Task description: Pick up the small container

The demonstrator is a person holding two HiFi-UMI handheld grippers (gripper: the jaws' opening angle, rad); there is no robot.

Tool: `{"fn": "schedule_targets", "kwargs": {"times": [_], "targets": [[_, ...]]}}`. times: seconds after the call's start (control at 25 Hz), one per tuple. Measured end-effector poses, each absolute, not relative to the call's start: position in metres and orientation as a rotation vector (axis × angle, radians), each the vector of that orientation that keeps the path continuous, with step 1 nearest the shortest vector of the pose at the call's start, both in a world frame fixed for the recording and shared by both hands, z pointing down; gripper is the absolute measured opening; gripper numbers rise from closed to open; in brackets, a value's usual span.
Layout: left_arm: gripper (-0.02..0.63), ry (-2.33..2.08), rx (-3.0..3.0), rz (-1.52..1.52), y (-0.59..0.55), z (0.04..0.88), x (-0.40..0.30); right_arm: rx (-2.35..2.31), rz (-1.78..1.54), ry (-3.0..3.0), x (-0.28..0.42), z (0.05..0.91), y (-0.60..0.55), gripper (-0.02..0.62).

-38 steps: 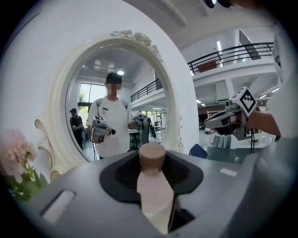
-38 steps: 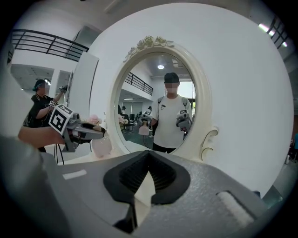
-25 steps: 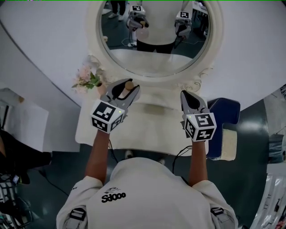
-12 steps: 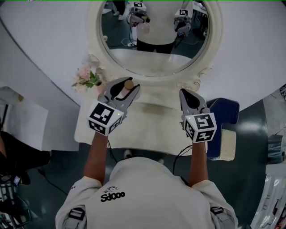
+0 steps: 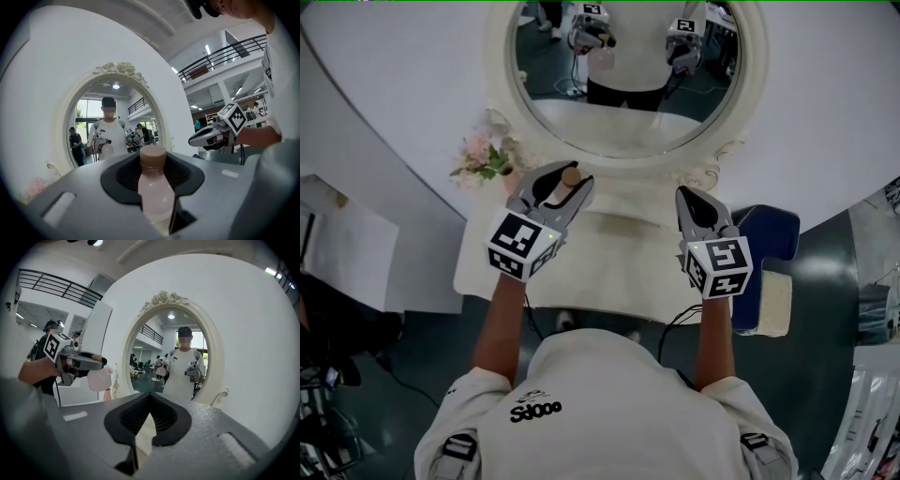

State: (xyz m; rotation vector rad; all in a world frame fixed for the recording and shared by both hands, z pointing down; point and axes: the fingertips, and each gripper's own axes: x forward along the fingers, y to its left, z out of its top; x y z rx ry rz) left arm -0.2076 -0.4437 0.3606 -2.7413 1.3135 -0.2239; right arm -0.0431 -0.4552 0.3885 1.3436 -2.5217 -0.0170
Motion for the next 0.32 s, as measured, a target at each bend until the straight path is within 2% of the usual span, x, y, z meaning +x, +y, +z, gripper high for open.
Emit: {"fn": "schedule_targets", "kwargs": {"times": [0.32], "targets": [[0.152,1.307,-2.754,-0.239,-0.4424,0.3668,-0.2062,1.348,-0.005,-2.511,-0.0412,0.3937,-0.4536,0.002]]}}
